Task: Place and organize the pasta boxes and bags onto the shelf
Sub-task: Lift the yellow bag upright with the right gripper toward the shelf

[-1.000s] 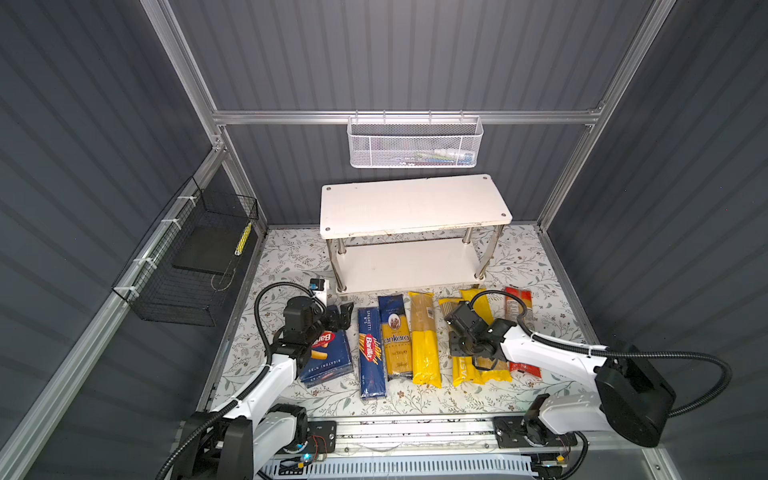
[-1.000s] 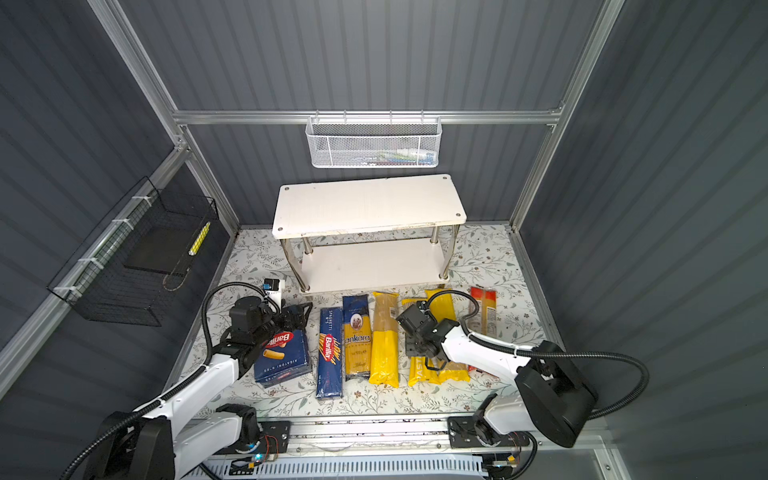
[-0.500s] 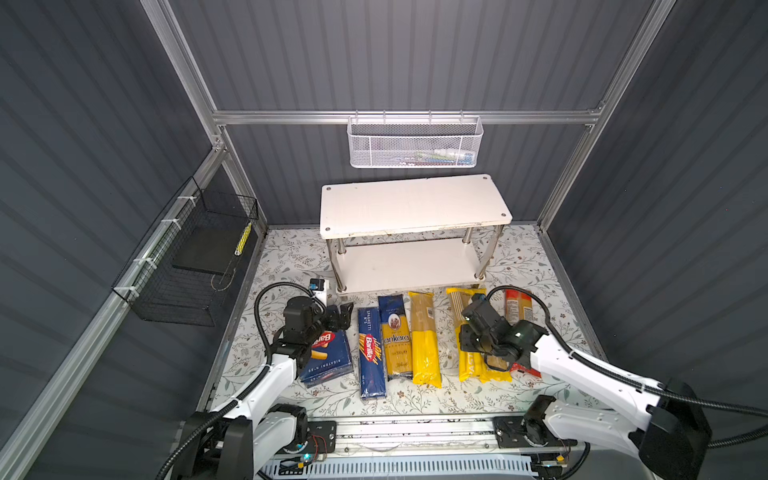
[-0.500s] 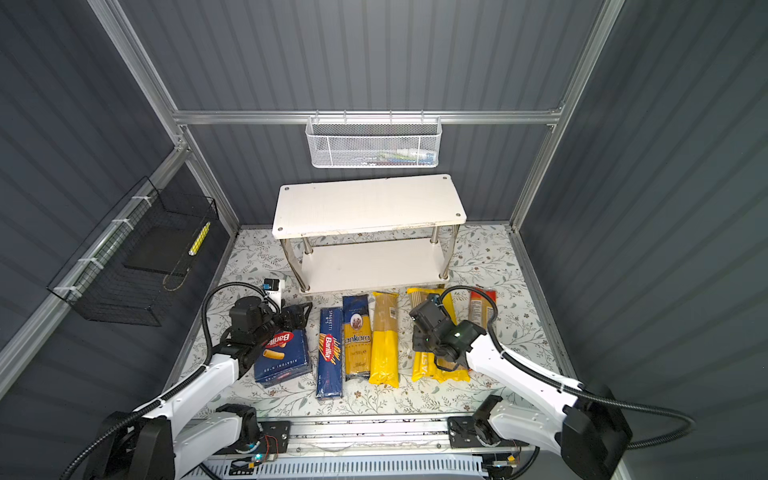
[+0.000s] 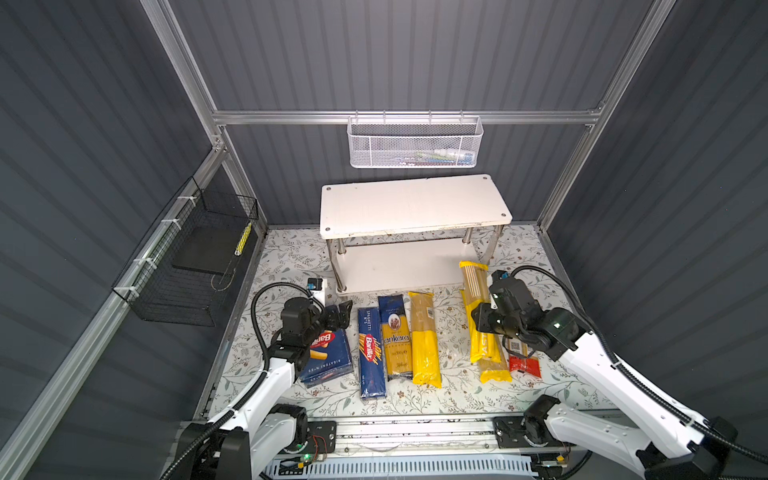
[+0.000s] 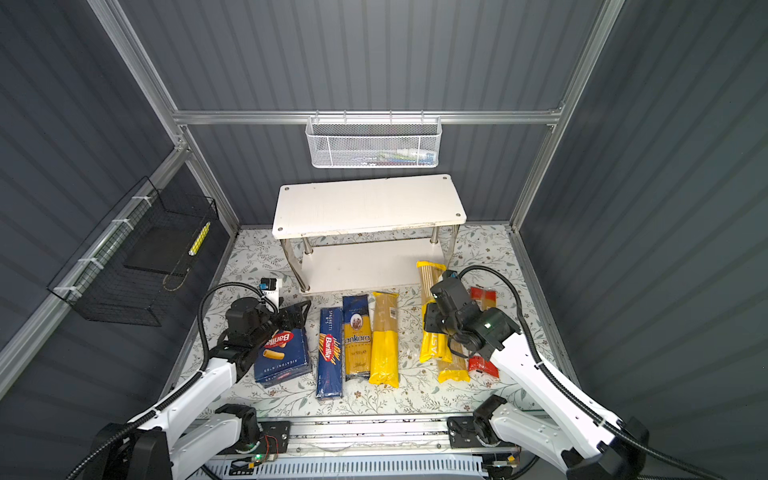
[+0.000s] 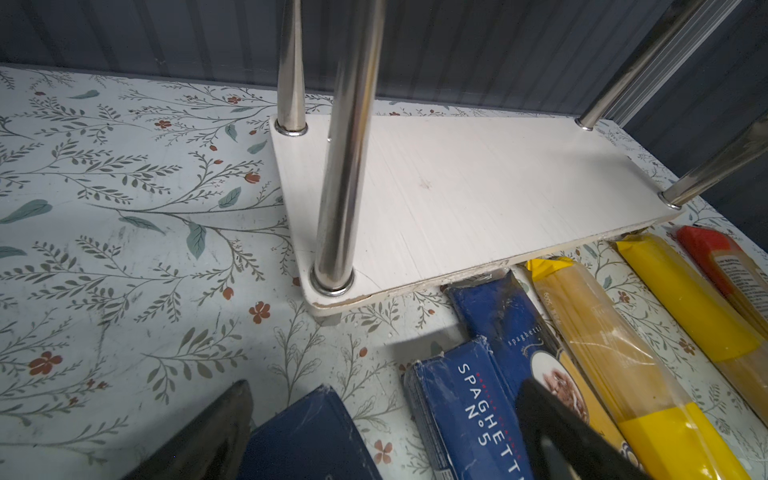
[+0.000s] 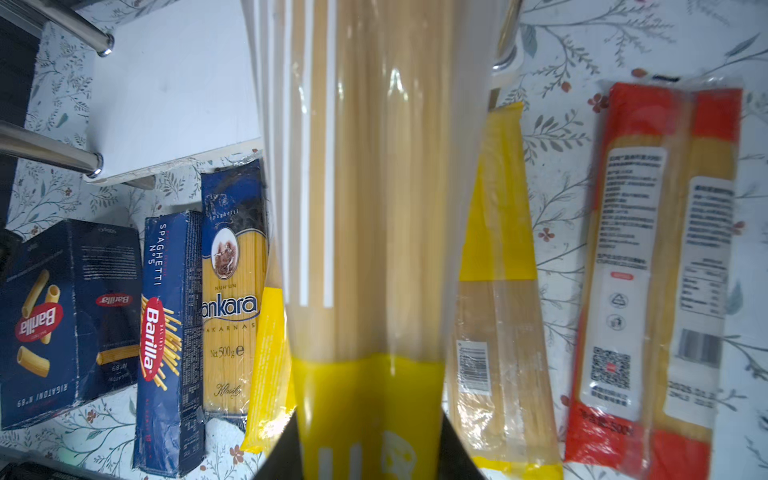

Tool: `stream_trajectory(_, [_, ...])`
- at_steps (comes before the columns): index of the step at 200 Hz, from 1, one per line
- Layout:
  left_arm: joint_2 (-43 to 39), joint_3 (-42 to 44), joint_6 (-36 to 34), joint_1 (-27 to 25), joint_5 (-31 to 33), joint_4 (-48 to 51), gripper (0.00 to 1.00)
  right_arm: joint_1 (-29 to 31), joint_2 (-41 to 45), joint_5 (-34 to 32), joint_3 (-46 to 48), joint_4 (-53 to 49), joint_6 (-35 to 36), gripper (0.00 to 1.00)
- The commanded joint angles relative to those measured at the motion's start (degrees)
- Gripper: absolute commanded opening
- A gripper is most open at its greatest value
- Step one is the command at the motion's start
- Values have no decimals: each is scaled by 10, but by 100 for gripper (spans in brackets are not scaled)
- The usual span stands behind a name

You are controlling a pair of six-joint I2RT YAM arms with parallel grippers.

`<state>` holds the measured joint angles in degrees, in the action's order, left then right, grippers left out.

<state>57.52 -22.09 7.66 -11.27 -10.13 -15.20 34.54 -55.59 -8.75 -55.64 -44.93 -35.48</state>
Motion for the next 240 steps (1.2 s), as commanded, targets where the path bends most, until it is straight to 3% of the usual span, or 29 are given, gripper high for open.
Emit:
stream_trajectory(1, [-18, 12, -7, 1, 2, -2, 100, -7, 35, -14, -47, -15, 18, 0])
stream_trajectory(41, [-13, 10, -7, 1, 1, -1, 100, -10, 73, -26, -83, -49, 26, 0])
stream_trajectory(106, [-18, 13, -8, 1, 0, -3, 100, -16, 64, -58, -193, -111, 58, 0])
stream_trajectory(177, [-13, 10, -8, 1, -1, -1, 100, -55, -14, -58, -334, -126, 130, 0])
stream_trajectory(240, [-11, 10, -8, 1, -1, -1, 100, -122, -73, -4, -411, -91, 179, 0])
